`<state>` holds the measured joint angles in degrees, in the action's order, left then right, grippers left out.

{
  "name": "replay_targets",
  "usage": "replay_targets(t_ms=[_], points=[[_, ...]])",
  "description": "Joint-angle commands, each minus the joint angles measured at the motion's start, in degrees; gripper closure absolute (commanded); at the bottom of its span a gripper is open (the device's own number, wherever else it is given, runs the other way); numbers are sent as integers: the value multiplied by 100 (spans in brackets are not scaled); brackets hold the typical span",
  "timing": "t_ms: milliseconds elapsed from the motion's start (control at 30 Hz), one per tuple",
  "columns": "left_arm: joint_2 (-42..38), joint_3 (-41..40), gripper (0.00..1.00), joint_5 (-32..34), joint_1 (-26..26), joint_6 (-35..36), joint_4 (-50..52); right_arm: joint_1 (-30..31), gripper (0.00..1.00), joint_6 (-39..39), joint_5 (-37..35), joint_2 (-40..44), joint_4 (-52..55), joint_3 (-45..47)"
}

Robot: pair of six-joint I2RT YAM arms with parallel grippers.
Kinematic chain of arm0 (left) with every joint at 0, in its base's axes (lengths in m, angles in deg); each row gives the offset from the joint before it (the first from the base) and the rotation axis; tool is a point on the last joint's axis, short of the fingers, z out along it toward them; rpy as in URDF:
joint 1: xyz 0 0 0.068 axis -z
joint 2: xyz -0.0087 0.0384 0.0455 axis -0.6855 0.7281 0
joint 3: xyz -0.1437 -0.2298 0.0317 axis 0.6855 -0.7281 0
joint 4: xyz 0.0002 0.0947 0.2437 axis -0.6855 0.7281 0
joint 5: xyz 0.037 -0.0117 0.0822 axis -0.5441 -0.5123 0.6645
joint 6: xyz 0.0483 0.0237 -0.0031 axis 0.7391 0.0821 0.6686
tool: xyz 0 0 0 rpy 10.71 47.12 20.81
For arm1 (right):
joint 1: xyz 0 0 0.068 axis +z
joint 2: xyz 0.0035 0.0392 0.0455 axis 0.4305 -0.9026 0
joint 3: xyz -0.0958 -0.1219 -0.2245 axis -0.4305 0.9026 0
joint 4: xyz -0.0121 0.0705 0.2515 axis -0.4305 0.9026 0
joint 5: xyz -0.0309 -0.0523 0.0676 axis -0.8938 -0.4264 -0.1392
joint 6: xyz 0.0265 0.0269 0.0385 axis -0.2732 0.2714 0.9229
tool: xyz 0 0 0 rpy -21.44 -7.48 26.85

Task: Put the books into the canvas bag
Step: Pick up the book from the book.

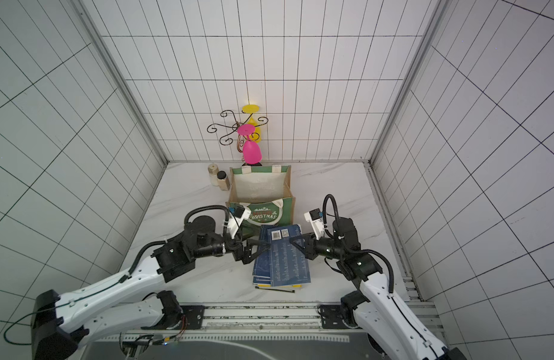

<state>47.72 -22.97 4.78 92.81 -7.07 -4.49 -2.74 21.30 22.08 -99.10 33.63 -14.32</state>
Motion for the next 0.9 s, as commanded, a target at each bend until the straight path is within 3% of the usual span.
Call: replay_targets(t_ms=[0,133,233,533,600,767,867], points=[[-77,658,3,-345,-310,757,1325,-26,100,-336,981,7,-428,-570],[137,1491,3,-365,-392,1551,2494,78,100,106,1869,71,-1716,-463],[359,1938,3,-400,-400,2009,3092,249,100,296,2089,235,-2545,-453],[820,2554,5,-858,-284,2638,3944,346,100,418,2624,-367,-3120,-966],[877,2563,15,-1045,-215,2663,3957,369,100,414,2649,-416,-3153,-1034],[1037,2678,54,-1060,82,2767,4079,378,100,310,2713,-603,-3030,-1225],[1125,2779,60,-1034,92,2757,4100,412,100,274,2770,-680,-3031,-1278]])
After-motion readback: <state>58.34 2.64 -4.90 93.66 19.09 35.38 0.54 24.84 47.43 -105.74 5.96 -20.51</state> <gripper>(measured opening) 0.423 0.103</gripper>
